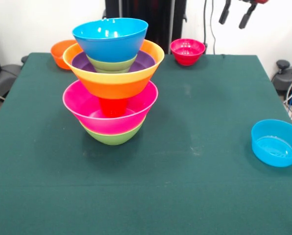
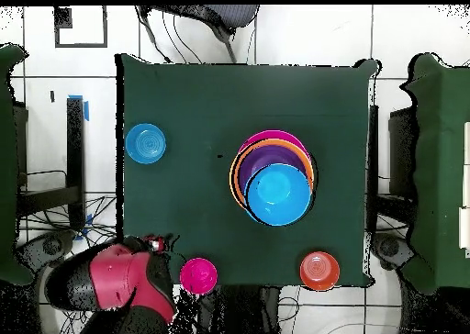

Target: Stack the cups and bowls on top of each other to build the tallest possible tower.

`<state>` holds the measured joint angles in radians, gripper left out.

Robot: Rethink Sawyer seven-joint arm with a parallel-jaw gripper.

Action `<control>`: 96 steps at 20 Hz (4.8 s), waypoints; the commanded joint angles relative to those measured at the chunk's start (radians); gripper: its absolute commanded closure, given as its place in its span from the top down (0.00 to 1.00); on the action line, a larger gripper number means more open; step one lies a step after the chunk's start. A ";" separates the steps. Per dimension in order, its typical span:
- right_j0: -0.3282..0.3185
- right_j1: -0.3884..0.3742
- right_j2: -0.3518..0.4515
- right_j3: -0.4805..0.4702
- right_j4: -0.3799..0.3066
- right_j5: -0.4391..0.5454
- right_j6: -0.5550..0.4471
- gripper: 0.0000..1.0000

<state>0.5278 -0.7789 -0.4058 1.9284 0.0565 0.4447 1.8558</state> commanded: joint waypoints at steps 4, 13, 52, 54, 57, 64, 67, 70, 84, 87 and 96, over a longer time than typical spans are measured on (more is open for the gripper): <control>-0.092 0.021 0.133 -0.187 -0.038 0.169 0.011 1.00; -0.137 0.031 0.161 -0.266 -0.086 0.217 -0.051 1.00; -0.337 0.250 0.342 -0.550 -0.254 0.166 -0.089 1.00; -0.322 0.258 0.329 -0.550 -0.258 0.156 -0.055 1.00; -0.312 0.272 0.324 -0.560 -0.257 0.154 -0.032 1.00; -0.296 0.279 0.298 -0.536 -0.245 0.129 0.029 1.00; -0.280 0.284 0.280 -0.536 -0.248 0.130 0.048 1.00; -0.262 0.295 0.262 -0.538 -0.245 0.121 0.077 1.00; -0.205 0.384 0.241 -0.528 -0.208 0.002 0.165 1.00; -0.205 0.422 0.242 -0.545 -0.211 -0.038 0.155 1.00; -0.242 0.402 0.279 -0.497 -0.156 -0.221 0.192 1.00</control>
<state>0.3129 -0.3981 -0.2163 1.3900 -0.1209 0.3192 1.8560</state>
